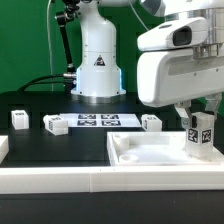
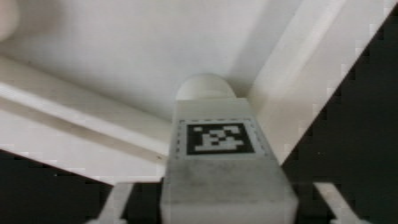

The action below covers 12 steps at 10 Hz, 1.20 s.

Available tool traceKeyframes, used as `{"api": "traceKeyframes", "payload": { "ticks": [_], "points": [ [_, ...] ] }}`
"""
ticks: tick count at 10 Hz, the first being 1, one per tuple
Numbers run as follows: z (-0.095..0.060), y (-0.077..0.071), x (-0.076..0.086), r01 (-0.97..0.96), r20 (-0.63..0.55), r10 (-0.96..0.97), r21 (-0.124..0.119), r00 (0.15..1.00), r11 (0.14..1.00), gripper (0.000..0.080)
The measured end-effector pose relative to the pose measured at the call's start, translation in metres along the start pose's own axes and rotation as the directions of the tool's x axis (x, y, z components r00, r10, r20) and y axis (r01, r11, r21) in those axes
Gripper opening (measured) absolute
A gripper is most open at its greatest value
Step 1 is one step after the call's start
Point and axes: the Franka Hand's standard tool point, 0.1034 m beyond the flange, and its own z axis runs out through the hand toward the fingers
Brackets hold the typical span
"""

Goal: Assemble square table

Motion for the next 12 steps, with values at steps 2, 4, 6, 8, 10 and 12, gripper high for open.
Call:
{"api": "traceKeyframes", "payload": {
  "ticks": [2, 4, 6, 8, 10, 12],
  "points": [
    [0.0, 0.0018, -0.0002, -0.201, -0.012, 0.202, 0.015, 0.979, 0.979, 0.029],
    [0.0002, 0.0005, -0.0026, -0.392, -0.028, 0.392, 0.01, 0.919, 0.92, 0.029],
    [0.0001, -0.0011, -0.007, -0.633, -0.035, 0.633, 0.014, 0.773, 0.774, 0.029],
    [0.0003, -0.0016, -0.0085, -0.789, -0.029, 0.789, 0.019, 0.614, 0.615, 0.029],
    [0.0003, -0.0001, -0.0094, -0.9, -0.009, 0.901, 0.037, 0.435, 0.435, 0.029],
    [0.0001, 0.001, -0.0097, -0.953, 0.01, 0.954, 0.042, 0.3, 0.3, 0.029]
  ]
}}
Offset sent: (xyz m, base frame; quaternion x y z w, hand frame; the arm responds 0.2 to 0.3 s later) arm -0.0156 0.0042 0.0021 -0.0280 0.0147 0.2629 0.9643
